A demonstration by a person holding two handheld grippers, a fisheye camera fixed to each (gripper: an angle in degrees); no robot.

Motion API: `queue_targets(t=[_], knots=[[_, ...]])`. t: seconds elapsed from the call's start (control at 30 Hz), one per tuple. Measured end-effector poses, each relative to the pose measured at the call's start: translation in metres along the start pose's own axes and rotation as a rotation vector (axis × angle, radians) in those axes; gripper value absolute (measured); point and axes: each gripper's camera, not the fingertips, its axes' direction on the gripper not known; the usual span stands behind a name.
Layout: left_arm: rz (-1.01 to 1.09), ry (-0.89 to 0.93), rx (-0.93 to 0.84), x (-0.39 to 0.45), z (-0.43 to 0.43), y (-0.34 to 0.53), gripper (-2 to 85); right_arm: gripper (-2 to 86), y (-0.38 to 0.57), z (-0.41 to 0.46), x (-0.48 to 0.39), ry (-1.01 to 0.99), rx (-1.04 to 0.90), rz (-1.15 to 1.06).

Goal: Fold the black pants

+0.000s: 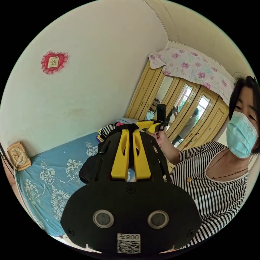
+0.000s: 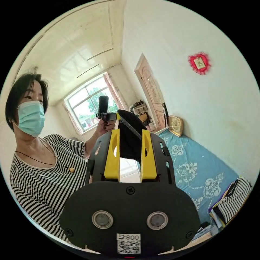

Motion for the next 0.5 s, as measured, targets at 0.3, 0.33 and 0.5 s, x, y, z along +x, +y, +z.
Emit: queue_targets(t=[0.3, 0.33, 0.5], knots=[[0.011, 0.084, 0.007, -0.064, -0.069, 0.035, 2.3, 9.4, 0.019, 0.17, 0.042, -0.032, -0.169, -0.081], [0.008, 0.076, 0.005, -0.072, -0.078, 0.04, 2.4, 9.1, 0.022, 0.178, 0.047, -0.038, -0.172, -0.077], [0.008, 0.037, 0.049, -0.102, -0.121, 0.068, 2.9, 4.2, 0.047, 0.239, 0.079, -0.008, -0.232, -0.086]])
